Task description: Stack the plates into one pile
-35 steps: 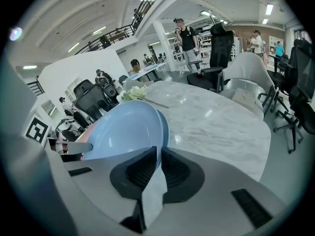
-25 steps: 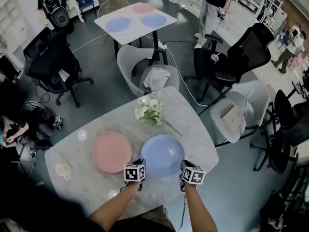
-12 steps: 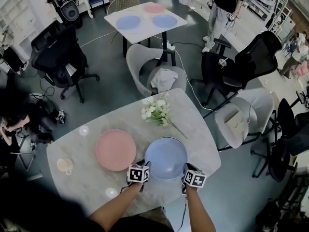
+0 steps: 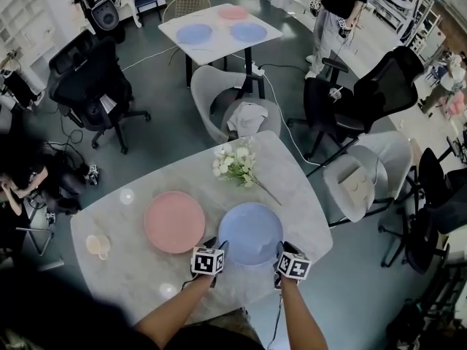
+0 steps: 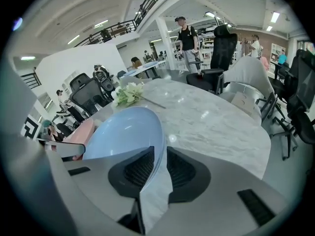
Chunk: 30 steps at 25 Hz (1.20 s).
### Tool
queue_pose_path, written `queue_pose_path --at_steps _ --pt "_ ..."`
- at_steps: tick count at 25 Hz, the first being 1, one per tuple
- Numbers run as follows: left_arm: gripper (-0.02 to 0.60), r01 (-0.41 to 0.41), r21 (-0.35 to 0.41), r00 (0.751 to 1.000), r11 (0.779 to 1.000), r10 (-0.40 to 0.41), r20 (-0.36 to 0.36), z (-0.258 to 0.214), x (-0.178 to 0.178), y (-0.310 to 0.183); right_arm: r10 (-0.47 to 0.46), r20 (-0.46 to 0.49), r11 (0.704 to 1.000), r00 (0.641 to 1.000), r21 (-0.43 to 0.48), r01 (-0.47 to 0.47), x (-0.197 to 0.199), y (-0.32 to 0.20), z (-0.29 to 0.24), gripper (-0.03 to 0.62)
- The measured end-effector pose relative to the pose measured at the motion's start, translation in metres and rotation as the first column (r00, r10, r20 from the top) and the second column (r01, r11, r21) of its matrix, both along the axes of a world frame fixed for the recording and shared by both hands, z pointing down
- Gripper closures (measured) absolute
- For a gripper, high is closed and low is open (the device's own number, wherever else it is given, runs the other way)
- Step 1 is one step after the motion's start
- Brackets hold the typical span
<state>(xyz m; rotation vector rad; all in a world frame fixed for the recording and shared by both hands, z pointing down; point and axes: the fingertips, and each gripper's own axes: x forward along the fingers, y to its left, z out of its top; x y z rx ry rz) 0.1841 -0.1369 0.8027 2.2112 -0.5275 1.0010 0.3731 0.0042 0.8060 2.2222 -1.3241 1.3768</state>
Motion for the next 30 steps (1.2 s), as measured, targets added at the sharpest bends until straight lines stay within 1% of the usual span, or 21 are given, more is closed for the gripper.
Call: queue_pose_path --at_steps 4,8,10,11,12,14,15,17,20,23,25,28,29,30 --pt "0.393 0.012 0.022 0.998 1.0 -0.011 -0.056 -0.021 -0.009 0.006 0.025 -0.006 0.998 1.0 0.064 -0.025 -0.001 0.009 -0.019 0.496" --pt "0.393 0.077 0.031 0.99 0.997 -0.073 -0.118 -0.051 -0.04 0.018 0.011 -0.015 0.991 1.0 0.13 -0.009 -0.017 0.024 -0.043 0.494" --pt "0.394 0.123 0.024 0.98 0.992 -0.118 -0.163 -0.067 -0.059 0.026 0.009 -0.014 0.986 1.0 0.165 -0.007 -0.031 0.033 -0.055 0.494" --pt "0.417 0.152 0.022 0.97 0.988 -0.145 -0.193 -0.076 -0.068 0.03 0.008 -0.013 0.983 1.0 0.185 -0.005 -0.038 0.038 -0.063 0.496" --pt "0.462 0.181 0.022 0.959 0.983 -0.172 -0.224 -0.086 -0.078 0.035 0.003 -0.013 0.978 1.0 0.207 0.0 -0.046 0.042 -0.072 0.499" --pt "0.512 0.226 0.037 0.938 0.973 -0.208 -0.278 -0.104 -0.099 0.047 -0.031 -0.02 0.968 0.999 0.247 0.035 -0.064 0.048 -0.089 0.537" --pt "0.539 0.24 0.053 0.931 0.969 -0.214 -0.295 -0.111 -0.11 0.055 -0.059 -0.025 0.962 0.998 0.264 0.063 -0.075 0.051 -0.097 0.556" --pt "0.563 0.251 0.092 0.924 0.964 -0.21 -0.318 -0.124 -0.131 0.075 -0.116 -0.04 0.949 0.992 0.292 0.123 -0.099 0.059 -0.113 0.57" --pt "0.566 0.252 0.13 0.916 0.959 -0.193 -0.352 -0.143 -0.156 0.113 -0.193 -0.068 0.921 0.979 0.331 0.205 -0.136 0.077 -0.14 0.577" --pt "0.566 0.272 0.157 0.901 0.949 -0.194 -0.389 -0.161 -0.174 0.156 -0.288 -0.102 0.882 0.952 0.359 0.305 -0.175 0.099 -0.165 0.579" --pt "0.566 0.305 0.167 0.884 0.937 -0.213 -0.416 -0.171 -0.184 0.187 -0.364 -0.123 0.853 0.923 0.355 0.383 -0.2 0.119 -0.176 0.579" --pt "0.566 0.363 0.172 0.858 0.916 -0.256 -0.446 -0.18 -0.198 0.226 -0.49 -0.148 0.798 0.859 0.322 0.51 -0.234 0.147 -0.18 0.58" --pt "0.566 0.38 0.165 0.849 0.91 -0.273 -0.452 -0.181 -0.203 0.237 -0.515 -0.159 0.782 0.842 0.315 0.538 -0.242 0.155 -0.18 0.581" --pt "0.566 0.395 0.154 0.841 0.906 -0.29 -0.456 -0.181 -0.209 0.247 -0.528 -0.169 0.771 0.832 0.314 0.553 -0.248 0.161 -0.182 0.582"
